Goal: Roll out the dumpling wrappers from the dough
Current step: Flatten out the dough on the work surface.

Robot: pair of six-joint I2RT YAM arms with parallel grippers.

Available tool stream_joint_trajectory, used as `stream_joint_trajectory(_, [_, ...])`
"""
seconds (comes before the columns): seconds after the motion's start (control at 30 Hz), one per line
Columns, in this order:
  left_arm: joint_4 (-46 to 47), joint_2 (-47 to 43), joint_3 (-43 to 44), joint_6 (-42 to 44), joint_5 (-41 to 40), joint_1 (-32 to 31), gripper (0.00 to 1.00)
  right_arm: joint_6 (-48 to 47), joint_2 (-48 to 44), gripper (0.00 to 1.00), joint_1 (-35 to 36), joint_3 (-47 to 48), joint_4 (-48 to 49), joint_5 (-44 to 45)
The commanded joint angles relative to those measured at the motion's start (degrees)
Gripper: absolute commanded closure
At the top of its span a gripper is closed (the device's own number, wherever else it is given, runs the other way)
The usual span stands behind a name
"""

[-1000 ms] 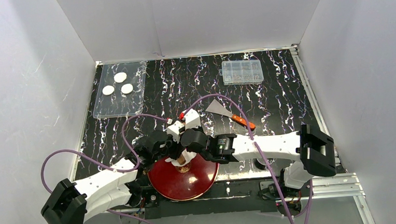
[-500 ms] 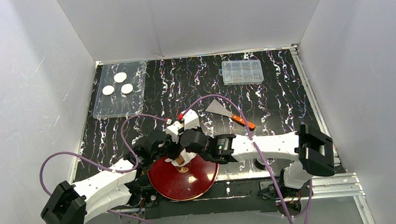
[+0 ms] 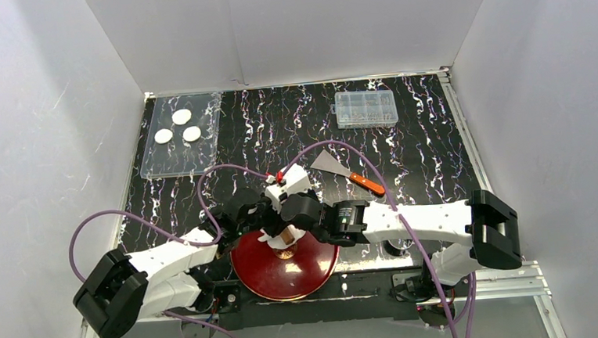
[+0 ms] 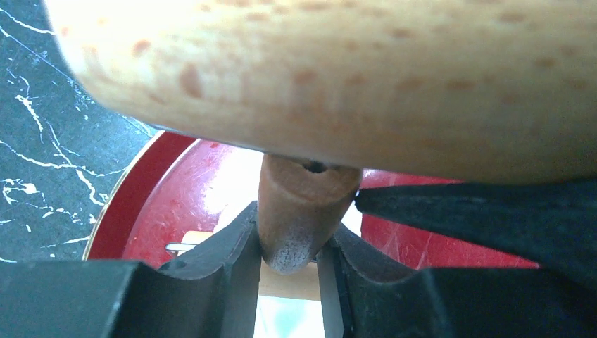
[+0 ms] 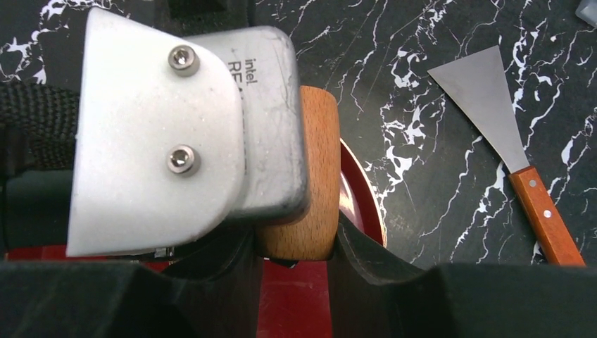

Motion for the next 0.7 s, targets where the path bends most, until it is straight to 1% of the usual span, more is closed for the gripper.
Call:
stream_joint_trajectory(0.0, [11.0,1.8,6.9,-3.0,-6.6,0.0,1.00,0.9,-0.6,0.99,7.3,0.4,3.9,-18.7])
stream_joint_trajectory(0.1, [10.4,3.2,7.4,-4.2,-8.1,-0.2,1.00,0.8,-0.1,0.99,7.4,0.1,4.6,-19.2])
stream_joint_trajectory(0.2, [10.1,3.2,4.7,-5.0,-10.9,-0.1,1.00,1.0,1.9,0.99,7.4,0.6,4.1,-20.7])
stream_joint_trajectory(0.27, [6.1,2.7,3.0,-6.4,-13.5,-0.2,1.00,2.4,3.7,0.99,7.4,0.8,3.9,-22.2])
stream_joint_trajectory(0.37, [0.8,0.4,0.0,-8.6,-15.4,-0.1,1.00,4.6,5.0,0.99,8.0,-0.5,6.2,-23.0])
stream_joint_trajectory(0.47, [-5.6,-1.8,-0.9,-14.1,-17.3,-0.1,1.00,6.5,5.6,0.99,8.2,-1.5,6.7,-23.4])
stream_joint_trajectory(0.53, [-8.7,-3.5,-1.1,-16.6,-18.2,-0.1,1.00,7.4,5.5,0.99,8.2,-3.4,8.7,-23.9])
stream_joint_trajectory(0.6, [-10.7,-6.0,-1.5,-17.5,-19.4,0.0,1.00,7.9,5.9,0.99,8.2,-4.6,10.8,-24.8])
stream_joint_trajectory(0.67, [-12.7,-8.2,-1.5,-17.1,-20.4,0.3,1.00,7.4,7.0,0.99,8.2,-3.4,10.5,-25.3])
